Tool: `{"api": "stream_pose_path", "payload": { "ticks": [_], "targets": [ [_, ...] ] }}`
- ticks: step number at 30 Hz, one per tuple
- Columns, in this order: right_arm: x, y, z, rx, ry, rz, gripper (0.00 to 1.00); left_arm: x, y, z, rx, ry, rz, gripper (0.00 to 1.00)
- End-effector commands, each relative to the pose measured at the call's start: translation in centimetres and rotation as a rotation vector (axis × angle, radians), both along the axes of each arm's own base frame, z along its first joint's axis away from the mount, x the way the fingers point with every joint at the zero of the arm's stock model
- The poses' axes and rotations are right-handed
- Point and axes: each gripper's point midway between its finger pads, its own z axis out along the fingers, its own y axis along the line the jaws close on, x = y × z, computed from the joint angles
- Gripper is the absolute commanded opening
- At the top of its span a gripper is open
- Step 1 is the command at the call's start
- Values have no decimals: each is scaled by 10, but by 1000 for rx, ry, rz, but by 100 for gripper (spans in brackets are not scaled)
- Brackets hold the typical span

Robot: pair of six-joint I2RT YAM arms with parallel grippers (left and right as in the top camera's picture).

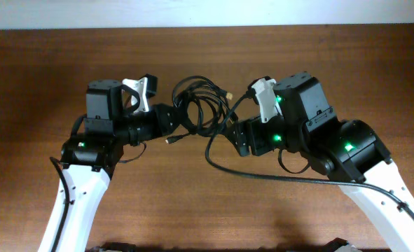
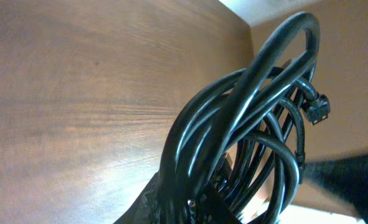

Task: Untangle cables

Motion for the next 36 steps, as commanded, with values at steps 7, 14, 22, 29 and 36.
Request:
{"api": "stream_pose_path", "payload": {
  "ticks": [7, 14, 22, 29, 36],
  "targets": [
    [6, 1, 14, 145, 111, -222, 82, 9, -5, 20, -377, 418, 303, 0],
    [9, 9, 22, 187, 95, -194, 82, 12, -14, 40, -401, 305, 197, 0],
    [5, 10, 28, 98, -54, -13, 81, 17, -15, 49, 85, -477, -223, 0],
    [-8, 1, 41, -41, -281, 221, 81, -3, -19, 32, 244, -674, -458, 0],
    [-20, 14, 45, -33, -351, 396, 66, -32, -32, 31, 181, -757, -629, 0]
  ]
}}
